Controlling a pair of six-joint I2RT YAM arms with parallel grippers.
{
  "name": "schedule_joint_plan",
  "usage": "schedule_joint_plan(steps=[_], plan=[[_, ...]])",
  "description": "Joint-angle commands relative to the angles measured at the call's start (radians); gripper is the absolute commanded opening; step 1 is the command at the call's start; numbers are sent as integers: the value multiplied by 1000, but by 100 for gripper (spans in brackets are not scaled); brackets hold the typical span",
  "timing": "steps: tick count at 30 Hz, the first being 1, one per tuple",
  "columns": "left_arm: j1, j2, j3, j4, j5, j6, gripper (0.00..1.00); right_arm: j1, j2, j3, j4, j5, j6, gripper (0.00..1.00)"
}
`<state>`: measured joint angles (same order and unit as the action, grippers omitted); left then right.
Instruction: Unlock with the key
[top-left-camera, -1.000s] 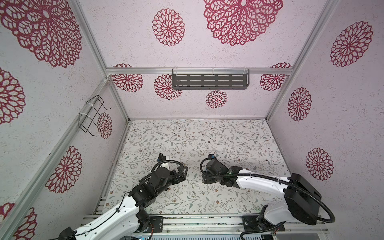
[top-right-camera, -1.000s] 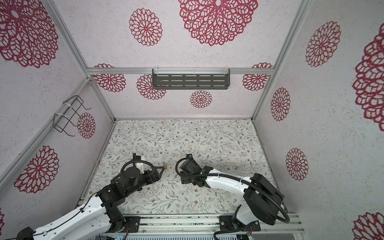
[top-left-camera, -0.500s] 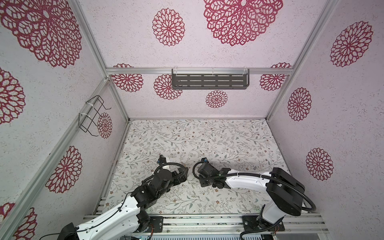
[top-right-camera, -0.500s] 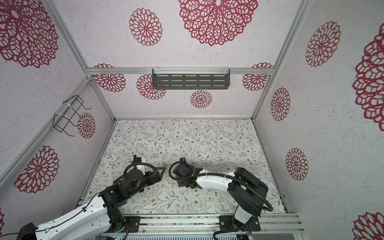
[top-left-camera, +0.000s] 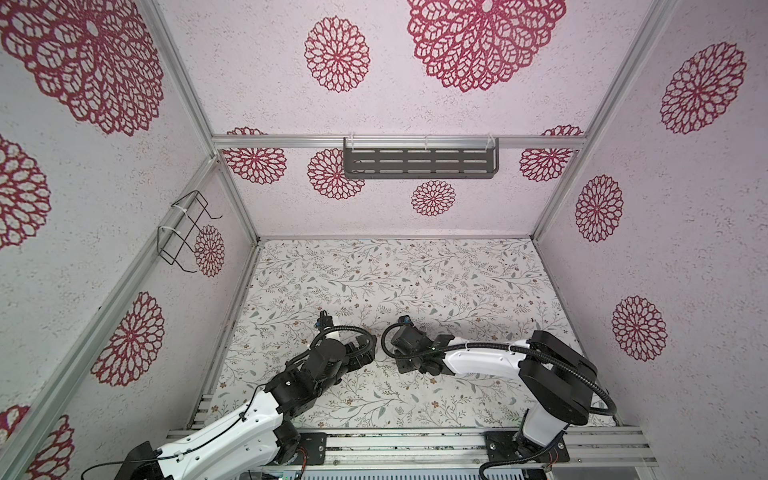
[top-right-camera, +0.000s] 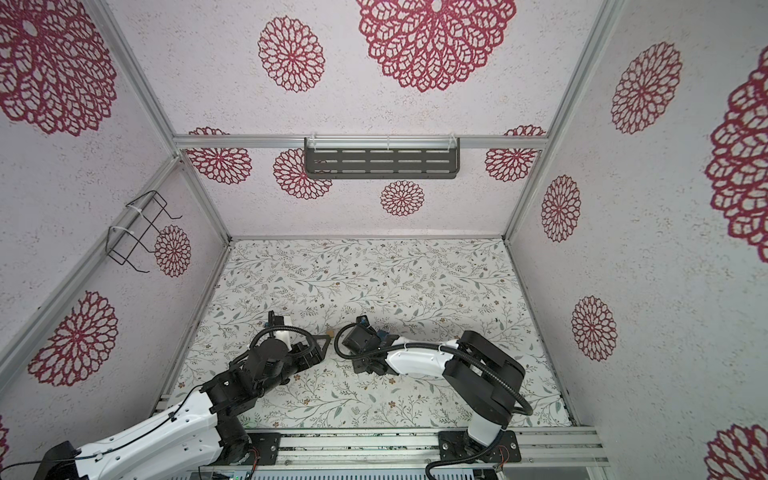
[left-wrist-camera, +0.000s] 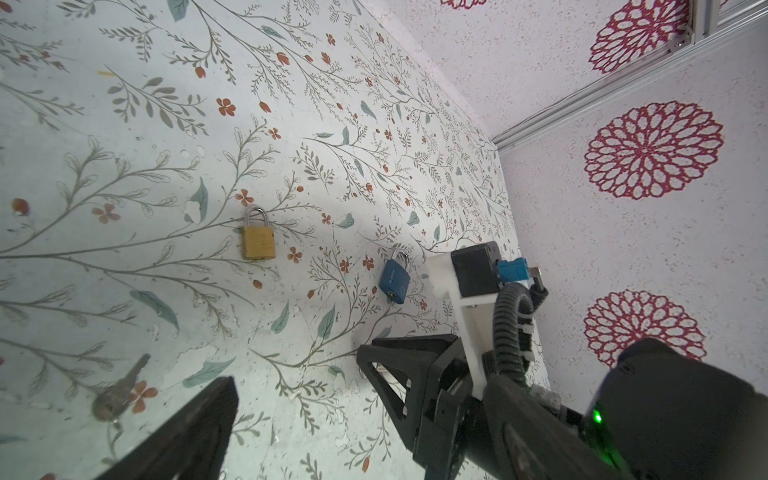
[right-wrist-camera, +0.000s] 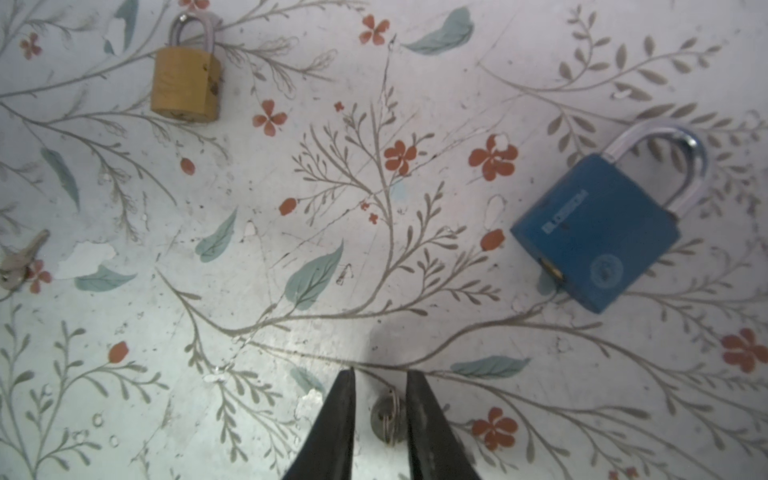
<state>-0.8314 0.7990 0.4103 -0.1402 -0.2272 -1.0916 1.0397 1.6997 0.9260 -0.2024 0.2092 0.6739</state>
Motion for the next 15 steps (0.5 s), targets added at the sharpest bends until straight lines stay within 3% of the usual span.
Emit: schedule_joint_plan(steps=[1, 15], plan=[[-10, 4, -13, 21, -14, -7, 97, 5, 7, 26, -9, 24, -17, 21], [-11, 16, -3, 25, -8, -6, 97, 5, -42, 27, -16, 38, -43, 2]])
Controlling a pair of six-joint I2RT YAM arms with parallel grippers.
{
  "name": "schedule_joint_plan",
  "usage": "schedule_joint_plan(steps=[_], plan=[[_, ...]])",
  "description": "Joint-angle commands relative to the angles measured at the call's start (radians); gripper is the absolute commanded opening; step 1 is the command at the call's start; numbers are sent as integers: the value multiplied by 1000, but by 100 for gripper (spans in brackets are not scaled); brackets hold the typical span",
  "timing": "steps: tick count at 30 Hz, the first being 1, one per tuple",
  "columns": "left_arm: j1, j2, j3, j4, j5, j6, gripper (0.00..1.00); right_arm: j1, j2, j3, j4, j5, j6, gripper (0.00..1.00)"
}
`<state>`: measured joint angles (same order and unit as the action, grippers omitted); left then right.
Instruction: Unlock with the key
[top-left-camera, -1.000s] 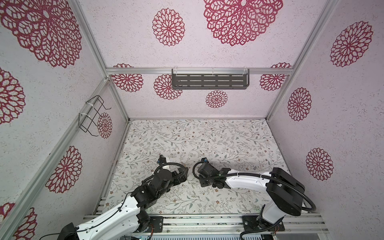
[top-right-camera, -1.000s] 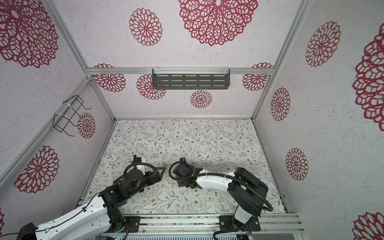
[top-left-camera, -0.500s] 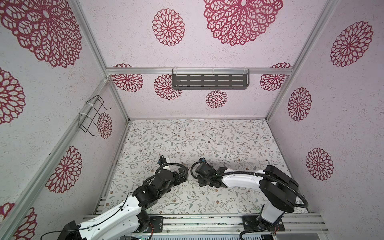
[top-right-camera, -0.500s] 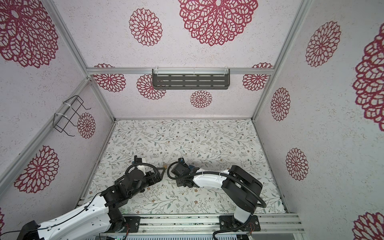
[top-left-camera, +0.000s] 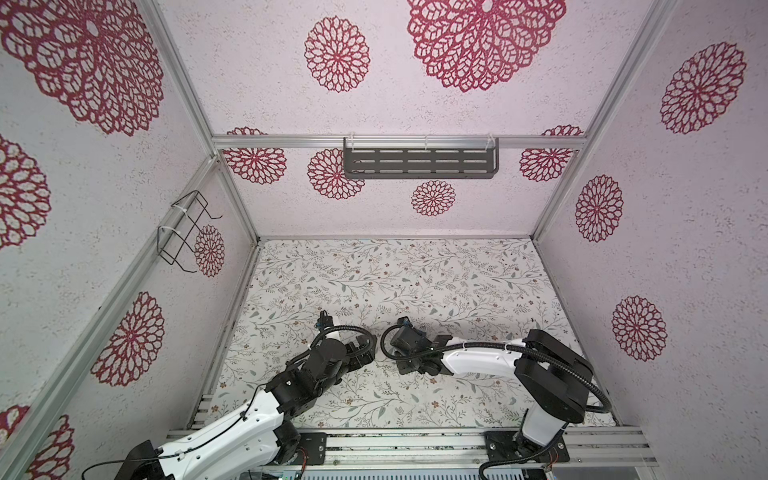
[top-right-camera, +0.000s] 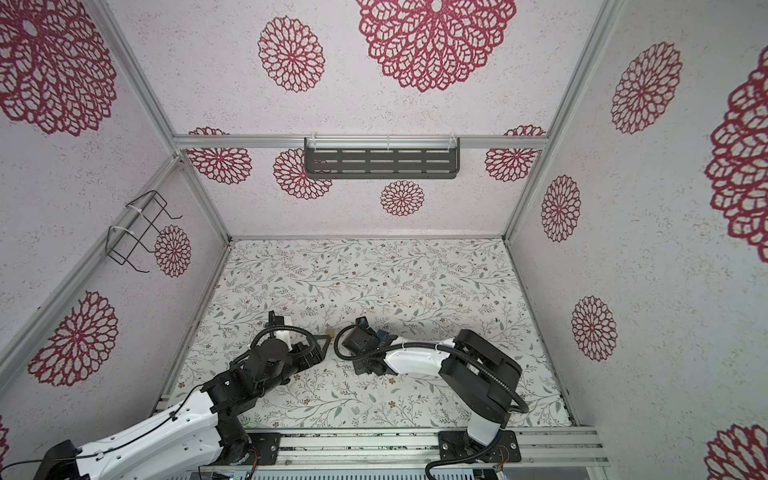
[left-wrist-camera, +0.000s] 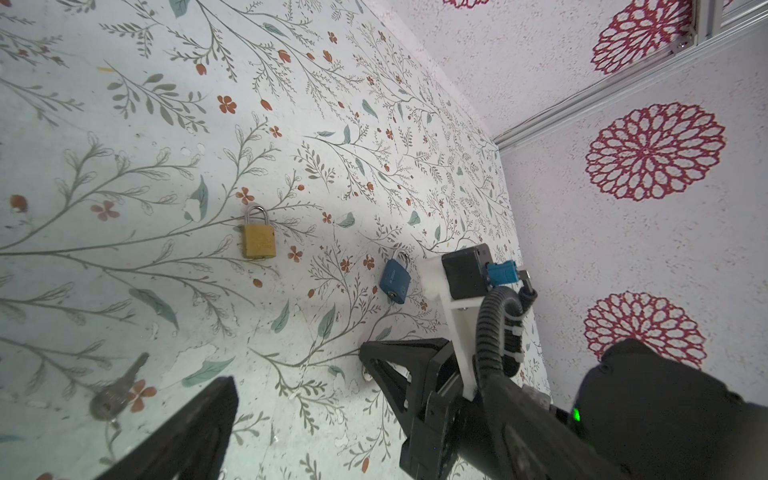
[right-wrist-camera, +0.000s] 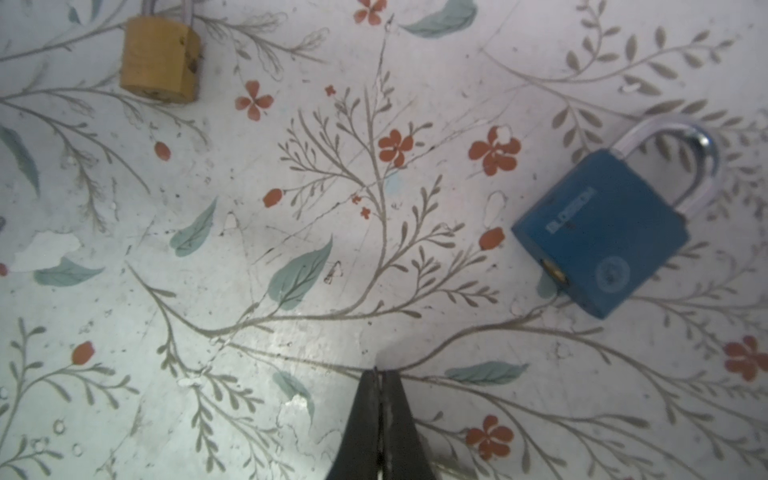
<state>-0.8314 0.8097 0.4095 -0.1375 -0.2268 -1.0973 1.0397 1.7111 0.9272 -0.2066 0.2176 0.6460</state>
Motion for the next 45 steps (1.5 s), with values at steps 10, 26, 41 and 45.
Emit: schedule_joint_plan(steps=[10, 26, 41, 45], plan=[[-11, -13, 38, 6, -19, 111, 97, 2, -180, 22, -27, 20, -10, 0], [-9, -112, 89, 3, 64, 561, 97, -27, -387, 80, -84, -87, -36, 0], [-10, -131, -42, 318, 241, 810, 87, -53, -472, 183, -141, -162, -33, 0], [-10, -64, -42, 404, 256, 837, 84, -55, -482, 200, -129, -201, -42, 0]])
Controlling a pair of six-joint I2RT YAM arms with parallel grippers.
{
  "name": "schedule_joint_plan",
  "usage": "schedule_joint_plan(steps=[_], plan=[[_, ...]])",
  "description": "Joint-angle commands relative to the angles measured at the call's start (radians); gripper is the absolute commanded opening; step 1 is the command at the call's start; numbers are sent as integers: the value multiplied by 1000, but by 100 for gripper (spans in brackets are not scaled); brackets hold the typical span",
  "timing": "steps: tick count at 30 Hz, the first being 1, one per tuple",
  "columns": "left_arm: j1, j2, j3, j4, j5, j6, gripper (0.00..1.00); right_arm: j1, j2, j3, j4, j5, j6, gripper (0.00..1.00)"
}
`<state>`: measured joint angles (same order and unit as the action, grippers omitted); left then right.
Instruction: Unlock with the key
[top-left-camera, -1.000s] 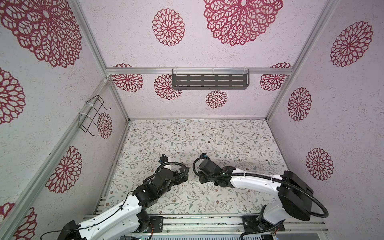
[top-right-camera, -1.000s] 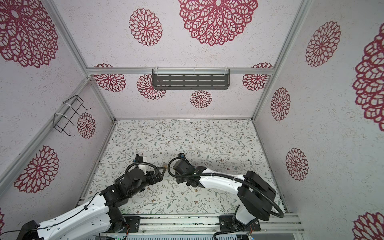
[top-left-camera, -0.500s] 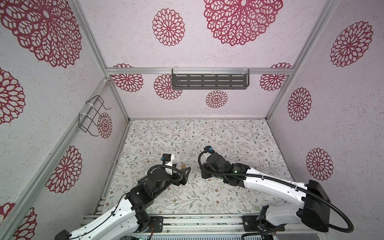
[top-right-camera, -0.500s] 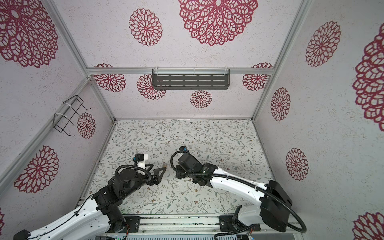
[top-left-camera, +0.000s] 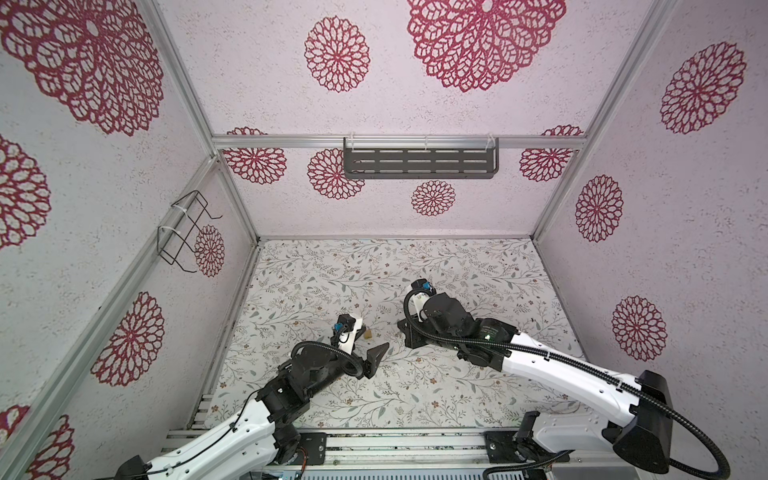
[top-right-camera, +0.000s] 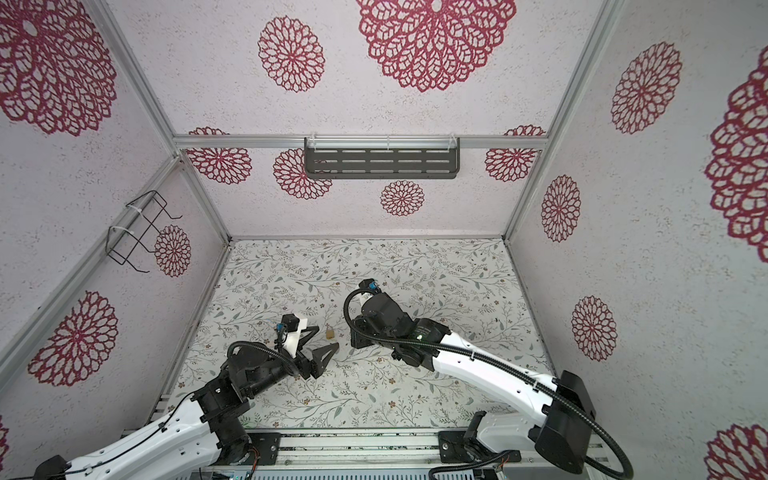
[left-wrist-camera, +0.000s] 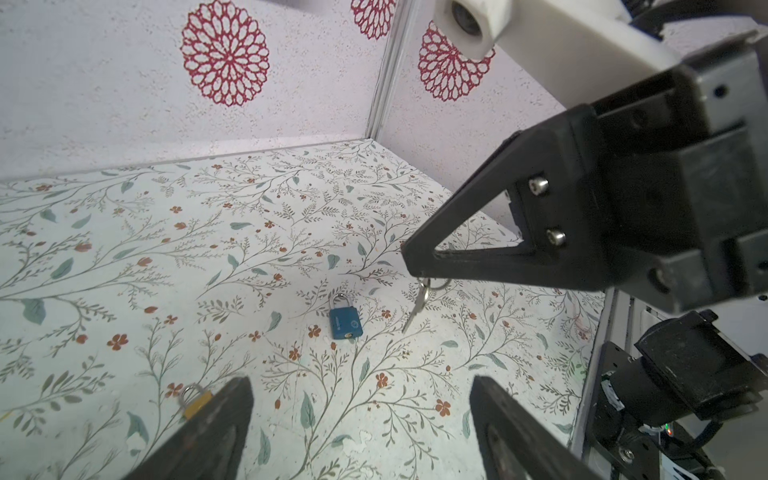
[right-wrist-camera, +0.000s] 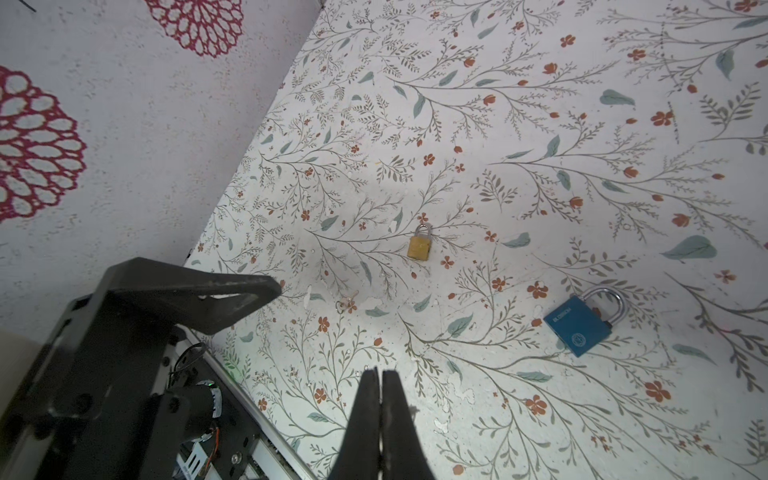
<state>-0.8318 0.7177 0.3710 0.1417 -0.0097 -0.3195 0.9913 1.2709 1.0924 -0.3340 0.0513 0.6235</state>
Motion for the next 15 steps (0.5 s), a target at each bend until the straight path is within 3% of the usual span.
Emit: schedule_joint_plan(steps=[1, 15], plan=[[-10, 47, -2, 150, 61, 64, 80, -8, -44, 37, 1, -41, -20, 0], [-10, 273, 46, 371, 175, 118, 51, -13, -90, 43, 39, -106, -11, 0]])
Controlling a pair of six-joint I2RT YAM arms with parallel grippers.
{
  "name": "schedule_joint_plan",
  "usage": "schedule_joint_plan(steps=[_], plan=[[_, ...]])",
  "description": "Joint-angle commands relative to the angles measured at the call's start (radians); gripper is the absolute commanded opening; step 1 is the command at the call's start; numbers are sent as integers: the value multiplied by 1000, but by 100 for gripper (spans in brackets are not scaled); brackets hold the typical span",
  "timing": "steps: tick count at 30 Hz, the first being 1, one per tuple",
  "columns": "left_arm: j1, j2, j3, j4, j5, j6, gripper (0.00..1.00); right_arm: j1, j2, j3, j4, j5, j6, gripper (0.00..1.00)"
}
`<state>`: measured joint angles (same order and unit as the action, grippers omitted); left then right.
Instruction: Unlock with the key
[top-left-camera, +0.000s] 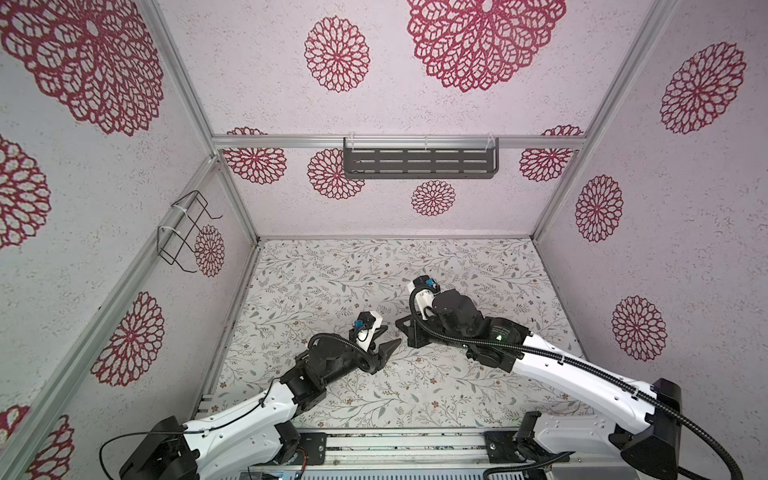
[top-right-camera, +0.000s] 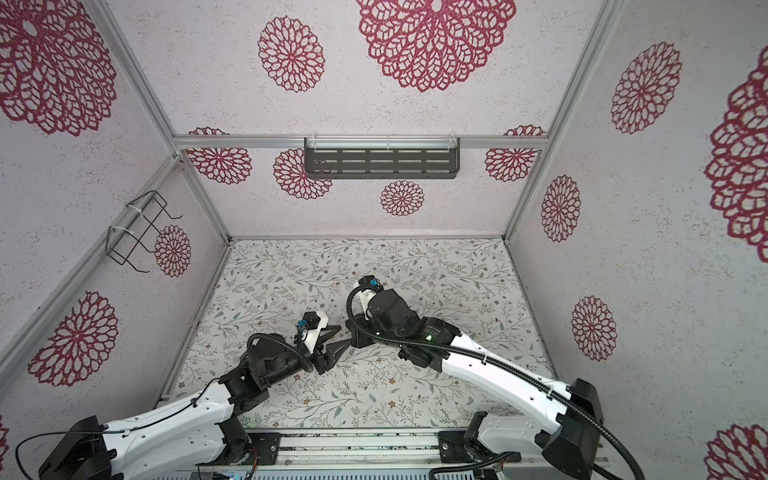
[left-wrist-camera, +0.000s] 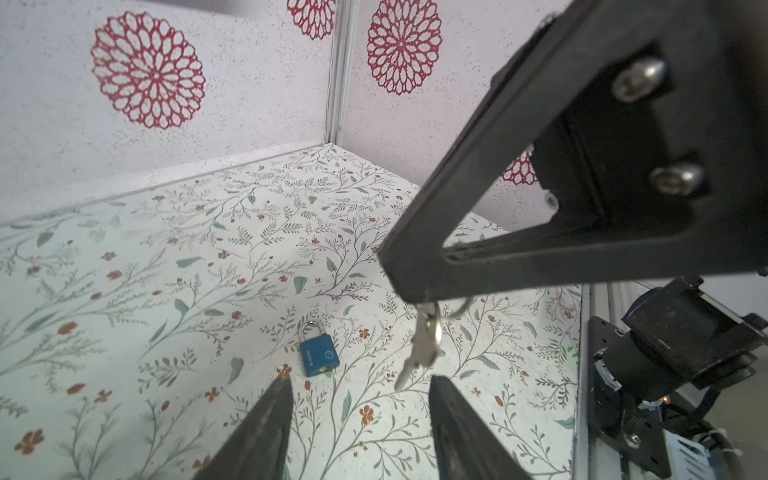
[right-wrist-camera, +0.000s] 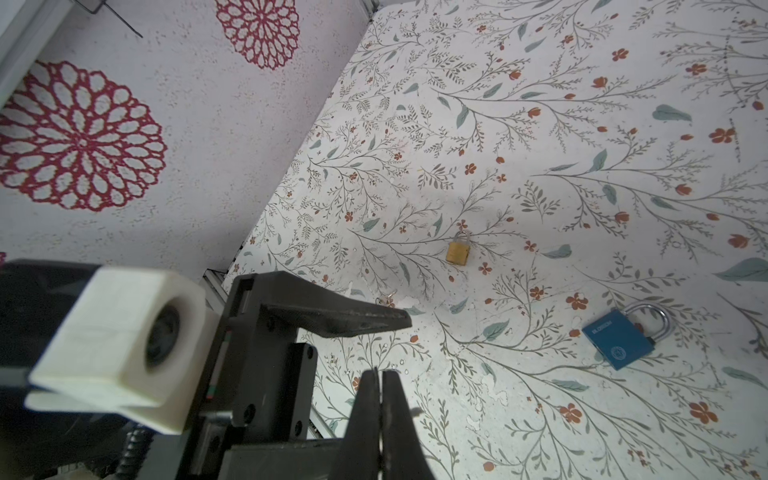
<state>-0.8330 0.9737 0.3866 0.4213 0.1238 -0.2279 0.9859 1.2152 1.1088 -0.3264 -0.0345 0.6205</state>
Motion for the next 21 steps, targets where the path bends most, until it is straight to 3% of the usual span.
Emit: schedule_joint_plan(steps=[1, 9, 21], plan=[[-8, 26, 33, 95, 50, 26, 50, -7, -35, 25, 37, -23, -6, 0], [-9, 69, 47, 122, 68, 19, 29, -9, -45, 13, 70, -26, -3, 0], [-9, 65, 40, 128, 71, 19, 6, -18, -45, -15, 96, -34, 13, 0]])
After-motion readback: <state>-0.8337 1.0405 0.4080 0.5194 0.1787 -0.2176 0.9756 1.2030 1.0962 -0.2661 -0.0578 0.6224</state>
